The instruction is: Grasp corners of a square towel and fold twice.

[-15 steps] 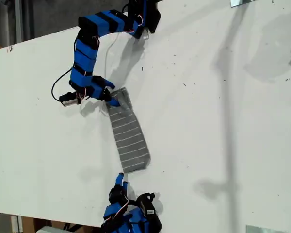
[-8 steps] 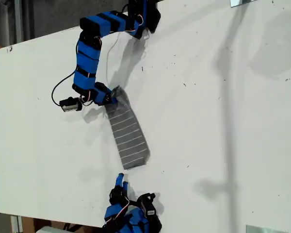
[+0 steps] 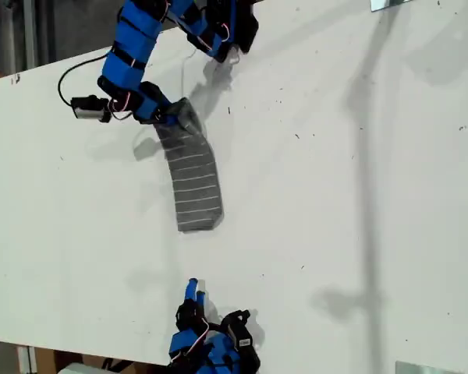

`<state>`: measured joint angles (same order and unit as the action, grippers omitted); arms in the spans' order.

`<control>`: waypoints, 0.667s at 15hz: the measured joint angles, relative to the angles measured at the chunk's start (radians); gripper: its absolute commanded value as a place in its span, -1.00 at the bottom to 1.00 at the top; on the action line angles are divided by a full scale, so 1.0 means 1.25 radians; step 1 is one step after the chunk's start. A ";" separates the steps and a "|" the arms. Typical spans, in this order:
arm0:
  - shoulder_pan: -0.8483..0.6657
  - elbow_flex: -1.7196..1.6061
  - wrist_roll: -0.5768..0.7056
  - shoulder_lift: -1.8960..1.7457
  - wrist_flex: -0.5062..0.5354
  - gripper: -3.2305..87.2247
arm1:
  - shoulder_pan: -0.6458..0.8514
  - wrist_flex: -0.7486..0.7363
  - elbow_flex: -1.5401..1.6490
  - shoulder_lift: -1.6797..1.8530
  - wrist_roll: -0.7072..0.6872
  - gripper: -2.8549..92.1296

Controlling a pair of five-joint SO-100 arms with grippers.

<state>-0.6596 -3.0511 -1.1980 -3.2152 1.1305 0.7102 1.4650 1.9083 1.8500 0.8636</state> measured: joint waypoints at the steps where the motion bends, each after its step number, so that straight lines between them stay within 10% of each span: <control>1: -0.006 0.000 0.000 0.000 0.000 -0.49 | 0.017 0.047 0.010 0.139 0.021 -0.94; 5: -0.012 0.000 0.000 -0.001 0.000 -0.49 | 0.050 0.185 0.044 0.453 0.072 -0.94; 10: -0.012 0.000 0.000 -0.001 0.000 -0.49 | 0.037 0.081 0.029 0.279 0.042 -0.94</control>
<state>-0.6750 -3.0511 -1.1980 -3.2168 1.1305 0.7563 1.5662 1.9451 2.1982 0.9158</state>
